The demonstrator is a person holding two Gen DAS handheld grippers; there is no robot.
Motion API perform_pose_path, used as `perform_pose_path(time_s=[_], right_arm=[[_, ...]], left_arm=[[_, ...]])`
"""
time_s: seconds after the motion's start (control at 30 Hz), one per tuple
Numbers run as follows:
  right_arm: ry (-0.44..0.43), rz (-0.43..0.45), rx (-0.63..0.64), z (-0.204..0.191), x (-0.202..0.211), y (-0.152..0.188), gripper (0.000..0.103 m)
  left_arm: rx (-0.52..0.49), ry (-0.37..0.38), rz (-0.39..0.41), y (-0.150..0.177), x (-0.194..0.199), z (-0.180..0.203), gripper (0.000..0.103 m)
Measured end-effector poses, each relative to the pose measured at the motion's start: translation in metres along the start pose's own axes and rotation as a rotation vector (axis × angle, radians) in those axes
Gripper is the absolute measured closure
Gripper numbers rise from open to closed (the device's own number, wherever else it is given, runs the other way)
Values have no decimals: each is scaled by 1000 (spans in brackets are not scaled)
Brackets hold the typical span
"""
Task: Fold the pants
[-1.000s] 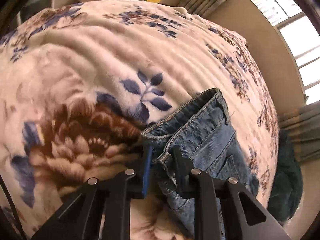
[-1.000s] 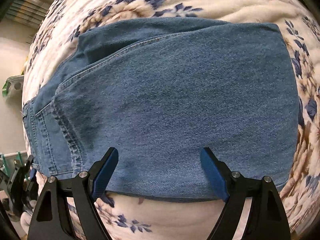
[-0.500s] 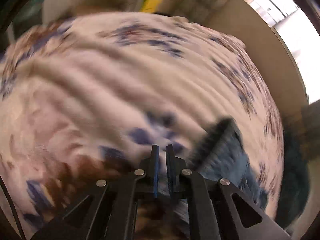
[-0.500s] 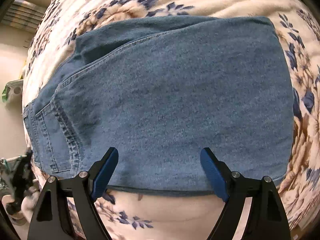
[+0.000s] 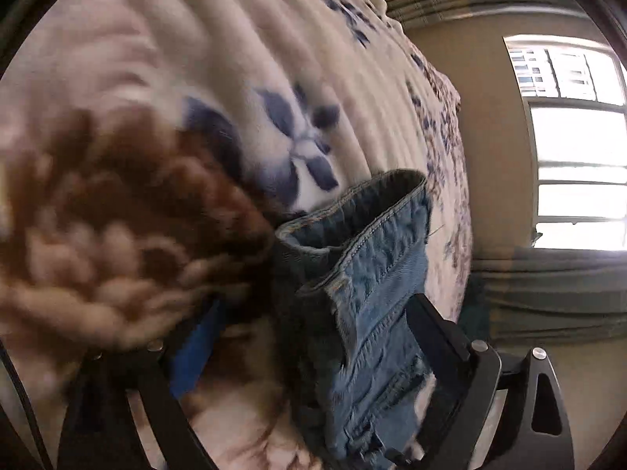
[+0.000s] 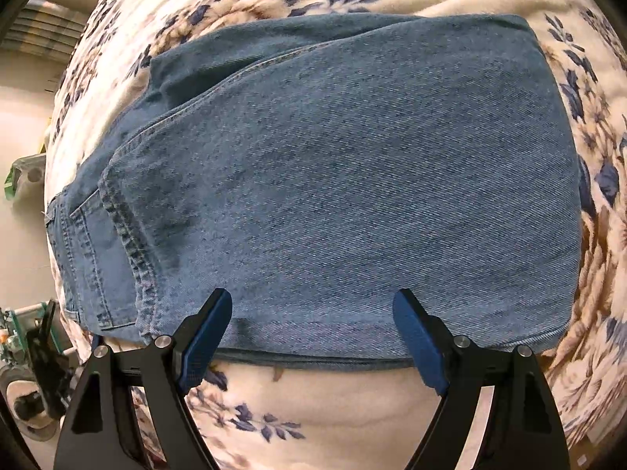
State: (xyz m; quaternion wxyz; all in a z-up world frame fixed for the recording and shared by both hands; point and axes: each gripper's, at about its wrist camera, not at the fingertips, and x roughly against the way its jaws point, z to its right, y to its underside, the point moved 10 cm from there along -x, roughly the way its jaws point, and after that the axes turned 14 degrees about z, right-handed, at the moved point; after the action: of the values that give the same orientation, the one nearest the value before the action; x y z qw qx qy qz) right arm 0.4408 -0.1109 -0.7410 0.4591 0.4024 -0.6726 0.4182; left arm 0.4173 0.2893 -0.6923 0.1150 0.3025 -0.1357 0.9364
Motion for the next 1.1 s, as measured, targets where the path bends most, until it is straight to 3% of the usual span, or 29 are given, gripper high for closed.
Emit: perform_pose_path(time_s=[0.1,0.27,0.33,0.4,0.43,0.47,0.5,0.57,0.7,0.83,0.9,1.03,1.1], right_arm=[[0,0,5,0,-1,2,17],[-13,9,2,-1,-1,3,17],[-15,8,-3,1,-2,4,17],[-18,7,-7,8,0,5,17],[-19,6,-8,8,0,6,17],[-21,5,-8,7,-2,4,17],[-23,4,-9,9,-2,3,17],[-22,12,-6,12,-1,1,17],[11,43,-4,26,6,-8,17],[15,72,-57,50,19,-15,17],[9,85,-98,69,29,-21,17],[16,122,-175,117,55,-28,17],[33,138,-214,151,68,-31,17]], left_arm=[[-43,4,18,-3,-15,16,9],[-133,103,49,-7,-22,53,12],[-136,83,15,-5,-39,48,12],[-113,60,9,-6,-51,36,21],[-112,57,18,-8,-52,35,32],[-113,66,31,-11,-48,38,68],[-111,90,24,-10,-44,42,79],[-154,90,40,-9,-32,59,82],[-323,175,74,15,7,137,83],[-486,253,47,71,37,219,83],[-569,290,6,118,40,257,84],[-712,286,-123,226,17,285,84],[-837,238,-187,286,-5,285,84]])
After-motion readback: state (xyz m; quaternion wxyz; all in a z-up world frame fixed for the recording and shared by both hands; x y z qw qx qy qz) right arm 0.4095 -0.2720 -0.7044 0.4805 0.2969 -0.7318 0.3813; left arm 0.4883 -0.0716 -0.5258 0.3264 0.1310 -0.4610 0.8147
